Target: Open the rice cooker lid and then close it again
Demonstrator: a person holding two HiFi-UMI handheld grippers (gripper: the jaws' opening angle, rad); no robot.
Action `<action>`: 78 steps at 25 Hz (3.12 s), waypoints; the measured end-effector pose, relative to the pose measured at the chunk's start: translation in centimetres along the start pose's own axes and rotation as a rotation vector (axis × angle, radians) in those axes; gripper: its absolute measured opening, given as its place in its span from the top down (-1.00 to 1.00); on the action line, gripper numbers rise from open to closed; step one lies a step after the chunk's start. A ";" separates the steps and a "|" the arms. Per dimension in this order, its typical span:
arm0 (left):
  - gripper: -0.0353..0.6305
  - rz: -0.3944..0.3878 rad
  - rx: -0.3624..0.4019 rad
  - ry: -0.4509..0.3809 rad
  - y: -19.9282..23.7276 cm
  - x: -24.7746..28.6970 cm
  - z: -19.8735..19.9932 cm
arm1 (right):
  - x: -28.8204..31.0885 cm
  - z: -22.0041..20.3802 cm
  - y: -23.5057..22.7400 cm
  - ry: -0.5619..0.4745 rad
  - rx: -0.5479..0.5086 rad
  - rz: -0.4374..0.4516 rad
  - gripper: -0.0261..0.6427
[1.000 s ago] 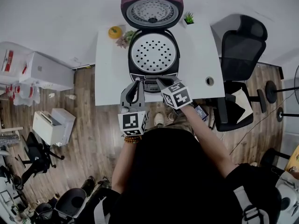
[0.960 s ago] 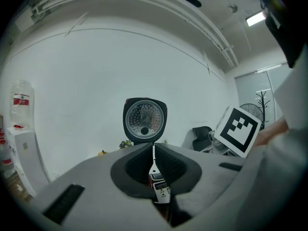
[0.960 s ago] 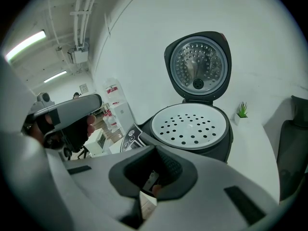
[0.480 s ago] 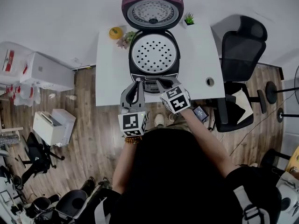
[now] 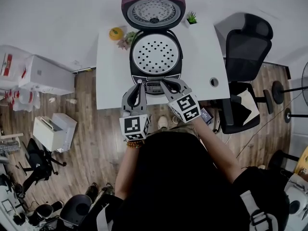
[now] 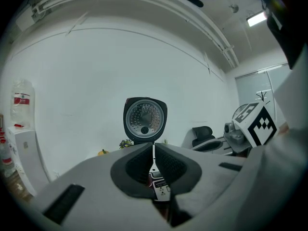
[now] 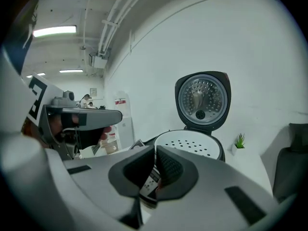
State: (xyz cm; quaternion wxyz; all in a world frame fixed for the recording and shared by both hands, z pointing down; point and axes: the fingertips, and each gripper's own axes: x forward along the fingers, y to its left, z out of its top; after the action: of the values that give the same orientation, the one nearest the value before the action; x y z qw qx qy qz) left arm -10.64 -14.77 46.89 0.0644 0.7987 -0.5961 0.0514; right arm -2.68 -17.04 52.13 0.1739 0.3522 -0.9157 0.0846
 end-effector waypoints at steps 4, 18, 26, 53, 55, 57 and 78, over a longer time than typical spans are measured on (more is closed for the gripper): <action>0.80 -0.004 0.002 0.000 -0.1 0.0 0.1 | -1.3 2.1 -0.8 -0.060 0.036 -0.010 0.83; 0.80 -0.009 -0.009 -0.002 -0.4 -0.2 -0.3 | -4.4 6.5 -2.6 -0.179 -0.055 -0.080 0.83; 0.79 -0.017 0.000 -0.008 -0.6 -0.1 0.0 | -5.1 7.9 -4.1 -0.205 -0.054 -0.112 0.83; 0.79 -0.012 0.001 -0.026 -0.9 -0.4 0.8 | -4.4 15.1 -11.3 -0.190 -0.105 -0.096 0.83; 0.79 -0.010 0.002 -0.030 -0.8 -0.4 0.8 | -4.5 15.6 -11.8 -0.191 -0.112 -0.099 0.81; 0.79 -0.008 0.000 -0.034 -0.8 -0.5 0.9 | -4.5 16.1 -12.2 -0.194 -0.113 -0.105 0.78; 0.79 0.027 -0.004 -0.059 0.4 0.0 1.9 | -2.5 20.0 -17.6 -0.151 -0.128 -0.097 0.47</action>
State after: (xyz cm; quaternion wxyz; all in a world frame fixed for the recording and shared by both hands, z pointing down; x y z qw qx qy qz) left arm -10.97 -15.24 44.99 0.0476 0.7916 -0.6085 0.0275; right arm 5.73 -33.99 33.23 0.1307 0.3894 -0.9117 -0.0094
